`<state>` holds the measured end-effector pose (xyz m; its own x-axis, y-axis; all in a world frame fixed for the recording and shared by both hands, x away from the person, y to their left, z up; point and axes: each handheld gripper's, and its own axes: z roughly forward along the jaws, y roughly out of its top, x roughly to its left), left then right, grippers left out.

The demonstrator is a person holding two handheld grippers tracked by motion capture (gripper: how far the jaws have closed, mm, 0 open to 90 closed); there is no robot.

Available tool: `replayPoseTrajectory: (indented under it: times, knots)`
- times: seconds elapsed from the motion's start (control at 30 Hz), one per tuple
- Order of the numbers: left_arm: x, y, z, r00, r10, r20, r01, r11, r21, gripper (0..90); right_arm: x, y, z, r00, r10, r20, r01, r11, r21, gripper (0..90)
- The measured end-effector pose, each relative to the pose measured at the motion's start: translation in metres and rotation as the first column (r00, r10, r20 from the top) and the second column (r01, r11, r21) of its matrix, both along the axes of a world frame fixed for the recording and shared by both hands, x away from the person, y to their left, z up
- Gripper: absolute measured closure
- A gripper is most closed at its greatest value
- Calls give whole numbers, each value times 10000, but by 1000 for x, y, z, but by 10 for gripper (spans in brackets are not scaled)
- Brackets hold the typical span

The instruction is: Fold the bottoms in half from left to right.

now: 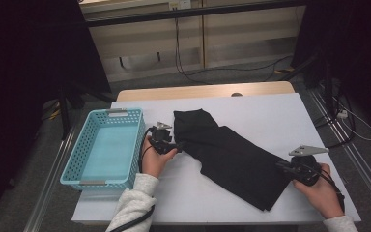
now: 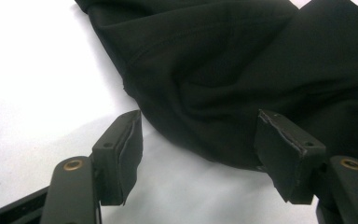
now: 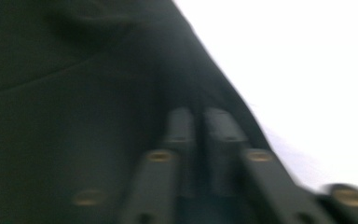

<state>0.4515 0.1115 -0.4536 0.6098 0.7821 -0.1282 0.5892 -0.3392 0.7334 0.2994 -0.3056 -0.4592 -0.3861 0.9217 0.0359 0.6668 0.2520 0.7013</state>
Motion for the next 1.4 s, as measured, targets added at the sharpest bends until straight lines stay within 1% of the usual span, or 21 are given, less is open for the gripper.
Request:
replayPoseTrajectory:
  times: [0.1, 0.23, 0.33, 0.37, 0.4, 0.47, 0.5, 0.53, 0.6, 0.67, 0.7, 0.8, 0.87, 0.9, 0.93, 1.03, 1.1, 1.27, 1.33, 1.37, 1.4]
  knots:
    - [0, 1, 1, 10000, -95, -17, 95, 9999, 79, 331, 0, -2, 7, 10000, 56, 3, -56, 9999, 87, 900]
    - [0, 0, 1, 10000, -16, 32, 16, 10000, -30, 330, -2, -12, 20, 9998, -98, 151, 96, 9999, 114, 900]
    - [0, 1, 1, 9999, -102, -44, 102, 9999, 31, 326, -1, -22, 20, 9992, -366, 147, 368, 9993, -115, 900]
    - [0, 0, 0, 10000, -32, -21, 32, 10000, -45, 324, 0, -24, 18, 9994, -331, 52, 331, 9994, -35, 893]
    - [1, 0, 0, 10000, -18, -16, 18, 10000, -44, 322, 1, -24, 15, 9996, -289, -67, 289, 9996, 12, 880]
    - [1, -1, -1, 10000, -70, -13, 70, 10000, 0, 316, 3, -21, 7, 9993, -367, -43, 364, 9978, -563, 834]
    - [1, -1, -1, 10000, -83, -6, 83, 10000, 9, 314, 4, -20, 5, 9993, -347, -124, 339, 9973, -647, 783]
    - [1, -1, -1, 9999, -101, -27, 101, 9999, -15, 310, 5, -18, 4, 9989, -469, -65, 463, 9967, -663, 740]
    - [1, 0, -1, 10000, -39, 2, 39, 10000, -12, 303, 5, -15, 4, 9998, -195, 69, 198, 9982, -563, 722]
    - [1, 0, -1, 10000, -26, -11, 26, 10000, -71, 293, 5, -13, 7, 9990, -307, 323, 327, 9975, -629, 654]
    - [1, 0, -1, 10000, -24, -6, 24, 10000, -66, 290, 6, -13, 8, 9985, -343, 426, 369, 9973, -632, 652]
    - [1, 0, -1, 10000, -19, 0, 19, 10000, -81, 284, 10, -17, 4, 9971, -684, 343, 704, 9956, -624, 605]
    - [1, 0, 0, 10000, -30, -12, 30, 10000, -74, 284, 13, -19, -1, 9968, -784, 121, 789, 9960, -418, 584]
    - [1, 0, -1, 10000, -26, -1, 26, 10000, -81, 282, 13, -19, -2, 9969, -774, 120, 777, 9967, -226, 643]
    - [1, 0, -1, 10000, -49, 18, 49, 10000, -55, 280, 14, -19, -1, 9977, -670, -49, 670, 9977, -71, 705]
    - [1, 0, -1, 10000, -61, -44, 60, 10000, -64, 278, 14, -15, 0, 9992, -340, -205, 341, 9994, 53, 862]
    - [1, 0, -1, 10000, 4, 8, -4, 10000, -89, 278, 14, -16, 0, 9996, -156, -254, 159, 9998, 93, 883]
    - [1, 3, 1, 10000, -41, -12, 41, 9999, -129, 278, 11, -26, 4, 9988, -317, -364, 308, 9992, -258, 887]
    - [1, 3, 1, 10000, -58, -10, 58, 9999, -96, 278, 9, -33, 5, 9981, -584, -203, 571, 9968, -564, 886]
    - [1, 4, 1, 10000, -85, -27, 85, 9999, -88, 278, 9, -35, 5, 9981, -586, -195, 575, 9969, -542, 878]
    - [1, 4, 1, 10000, -80, -26, 80, 9999, -93, 277, 9, -36, 4, 9986, -520, -60, 516, 9973, -529, 833]
